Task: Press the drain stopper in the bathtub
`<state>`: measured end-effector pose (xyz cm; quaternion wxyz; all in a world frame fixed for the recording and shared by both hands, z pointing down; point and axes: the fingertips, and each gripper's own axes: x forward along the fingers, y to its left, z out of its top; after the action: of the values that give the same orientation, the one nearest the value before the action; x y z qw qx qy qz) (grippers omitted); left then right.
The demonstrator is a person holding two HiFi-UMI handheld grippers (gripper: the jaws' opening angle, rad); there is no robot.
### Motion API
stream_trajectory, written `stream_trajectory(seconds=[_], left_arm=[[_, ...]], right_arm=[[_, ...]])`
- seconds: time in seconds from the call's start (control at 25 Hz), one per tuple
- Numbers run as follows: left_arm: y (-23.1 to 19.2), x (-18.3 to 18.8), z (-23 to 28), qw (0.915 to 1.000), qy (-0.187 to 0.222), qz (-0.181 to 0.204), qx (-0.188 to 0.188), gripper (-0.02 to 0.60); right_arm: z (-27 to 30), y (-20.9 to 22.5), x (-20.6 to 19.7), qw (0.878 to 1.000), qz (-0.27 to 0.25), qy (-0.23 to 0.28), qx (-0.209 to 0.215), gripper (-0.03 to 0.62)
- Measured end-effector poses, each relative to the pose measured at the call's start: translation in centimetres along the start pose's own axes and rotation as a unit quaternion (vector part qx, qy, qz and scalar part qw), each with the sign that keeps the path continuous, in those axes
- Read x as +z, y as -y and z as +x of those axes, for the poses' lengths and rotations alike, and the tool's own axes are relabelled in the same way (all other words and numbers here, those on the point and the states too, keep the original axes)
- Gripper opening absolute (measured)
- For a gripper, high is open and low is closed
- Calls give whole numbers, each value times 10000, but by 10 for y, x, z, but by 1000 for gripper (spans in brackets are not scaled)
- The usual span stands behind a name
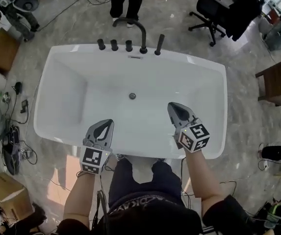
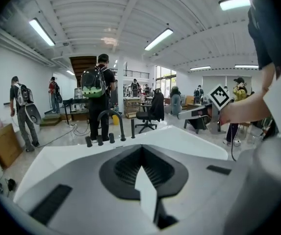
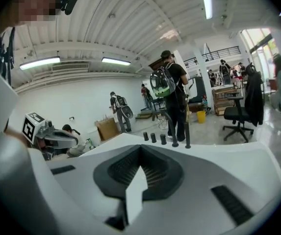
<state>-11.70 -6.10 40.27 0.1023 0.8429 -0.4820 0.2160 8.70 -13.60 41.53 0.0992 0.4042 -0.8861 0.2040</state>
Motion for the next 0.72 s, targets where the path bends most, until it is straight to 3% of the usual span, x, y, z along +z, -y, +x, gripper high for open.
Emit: stream_trajectory(seconds=[0.32,0.72], left_arm=[[17,73,-19,9982,588,62,-137,8],[57,105,-30,9947,776,-5,-672,8]], right_arm=[[-60,-37,54,9985,-132,529,83,11],[-108,-74,86,9953,-295,917,115,11]])
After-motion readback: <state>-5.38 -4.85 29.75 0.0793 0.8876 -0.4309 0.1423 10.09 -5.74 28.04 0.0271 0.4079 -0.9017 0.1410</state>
